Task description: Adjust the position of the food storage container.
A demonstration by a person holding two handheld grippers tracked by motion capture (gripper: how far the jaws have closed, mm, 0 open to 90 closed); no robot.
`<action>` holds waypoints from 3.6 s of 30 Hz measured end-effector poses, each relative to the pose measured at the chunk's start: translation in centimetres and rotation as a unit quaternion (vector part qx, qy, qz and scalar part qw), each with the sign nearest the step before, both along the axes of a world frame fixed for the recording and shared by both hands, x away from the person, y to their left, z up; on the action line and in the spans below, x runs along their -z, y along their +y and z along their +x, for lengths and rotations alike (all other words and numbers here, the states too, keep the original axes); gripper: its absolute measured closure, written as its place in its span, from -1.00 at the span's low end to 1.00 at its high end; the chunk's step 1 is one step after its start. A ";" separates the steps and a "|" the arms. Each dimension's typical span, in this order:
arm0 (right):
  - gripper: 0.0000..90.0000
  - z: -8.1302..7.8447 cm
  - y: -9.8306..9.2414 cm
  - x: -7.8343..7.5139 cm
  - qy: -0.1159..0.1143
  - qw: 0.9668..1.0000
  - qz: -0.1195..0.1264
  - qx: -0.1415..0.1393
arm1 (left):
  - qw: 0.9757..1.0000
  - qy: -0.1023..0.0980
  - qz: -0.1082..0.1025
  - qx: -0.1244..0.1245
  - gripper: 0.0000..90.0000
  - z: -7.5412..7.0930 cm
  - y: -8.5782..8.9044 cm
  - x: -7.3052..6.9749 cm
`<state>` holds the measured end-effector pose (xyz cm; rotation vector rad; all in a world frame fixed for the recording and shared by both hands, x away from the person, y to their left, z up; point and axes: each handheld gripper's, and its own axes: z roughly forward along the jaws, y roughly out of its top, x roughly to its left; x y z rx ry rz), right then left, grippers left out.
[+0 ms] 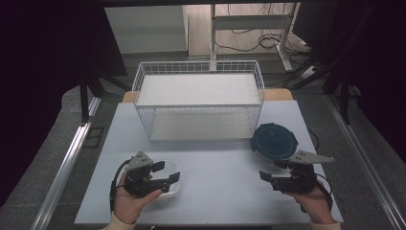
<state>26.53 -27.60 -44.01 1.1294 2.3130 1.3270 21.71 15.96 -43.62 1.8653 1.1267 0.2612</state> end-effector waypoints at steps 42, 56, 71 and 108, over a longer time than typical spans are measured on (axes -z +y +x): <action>-0.12 1.6 0.7 -3.1 0.041 0.998 -0.039 0.001 | 1.000 0.005 0.011 0.024 -0.33 0.6 0.0 -0.4; 0.16 8.1 -0.5 -6.3 0.057 0.997 -0.047 0.033 | 1.000 -0.002 0.002 0.014 -0.33 0.1 0.5 -1.0; 0.73 15.3 -1.5 -4.1 0.097 0.988 -0.085 0.089 | 1.000 0.012 -0.006 0.017 -0.33 0.9 0.7 -0.2; 1.00 21.4 -2.1 -0.3 0.132 0.980 -0.128 0.080 | 1.000 0.019 0.004 -0.015 -0.32 1.9 1.7 1.2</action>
